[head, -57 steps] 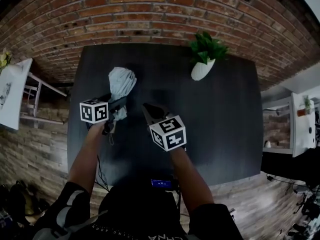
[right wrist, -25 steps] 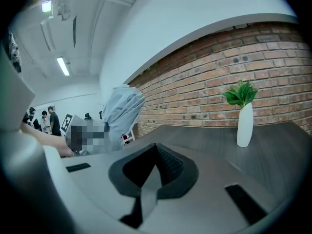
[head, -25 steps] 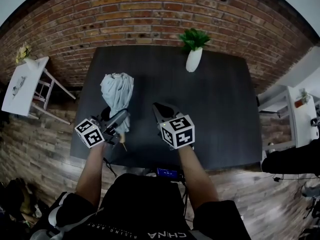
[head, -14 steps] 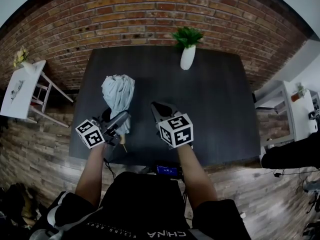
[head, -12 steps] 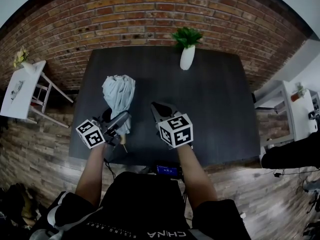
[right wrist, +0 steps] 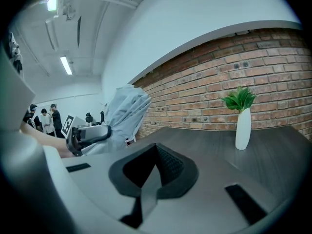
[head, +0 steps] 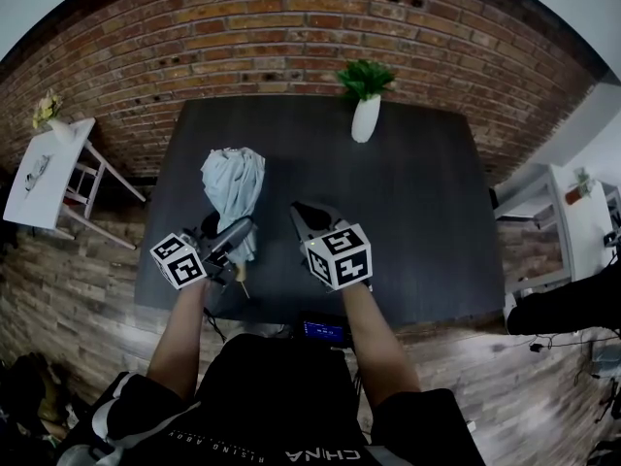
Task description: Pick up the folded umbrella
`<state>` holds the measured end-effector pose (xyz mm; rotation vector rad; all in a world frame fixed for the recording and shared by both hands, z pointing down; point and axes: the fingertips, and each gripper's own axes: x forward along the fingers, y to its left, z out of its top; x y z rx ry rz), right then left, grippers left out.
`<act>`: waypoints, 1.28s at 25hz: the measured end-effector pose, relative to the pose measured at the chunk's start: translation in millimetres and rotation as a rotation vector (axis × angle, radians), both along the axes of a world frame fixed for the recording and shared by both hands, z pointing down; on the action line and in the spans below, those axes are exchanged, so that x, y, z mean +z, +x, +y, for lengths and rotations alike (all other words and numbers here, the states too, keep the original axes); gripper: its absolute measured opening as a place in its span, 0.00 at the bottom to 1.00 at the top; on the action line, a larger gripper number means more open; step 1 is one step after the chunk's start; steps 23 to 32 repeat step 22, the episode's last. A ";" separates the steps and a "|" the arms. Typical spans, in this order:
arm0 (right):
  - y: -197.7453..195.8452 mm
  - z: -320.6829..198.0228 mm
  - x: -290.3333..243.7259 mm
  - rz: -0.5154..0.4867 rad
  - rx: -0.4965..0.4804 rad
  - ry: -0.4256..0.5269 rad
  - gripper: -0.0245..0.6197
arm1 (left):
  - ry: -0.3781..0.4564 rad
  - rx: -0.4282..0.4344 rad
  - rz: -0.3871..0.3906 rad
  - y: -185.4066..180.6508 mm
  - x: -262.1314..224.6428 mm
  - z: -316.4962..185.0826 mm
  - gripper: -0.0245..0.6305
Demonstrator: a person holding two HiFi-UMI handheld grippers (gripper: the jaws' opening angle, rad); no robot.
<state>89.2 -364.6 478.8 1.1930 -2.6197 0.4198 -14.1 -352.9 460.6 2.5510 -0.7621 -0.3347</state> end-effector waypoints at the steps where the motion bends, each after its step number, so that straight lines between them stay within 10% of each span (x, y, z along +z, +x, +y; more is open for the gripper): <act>1: -0.4 -0.2 -0.3 0.000 -0.003 0.001 0.05 | 0.000 -0.003 0.001 -0.2 -0.3 -0.2 0.51; 32: 4.6 -2.9 -0.8 -0.016 0.002 -0.001 0.05 | 0.005 0.005 -0.009 4.4 4.4 -5.3 0.51</act>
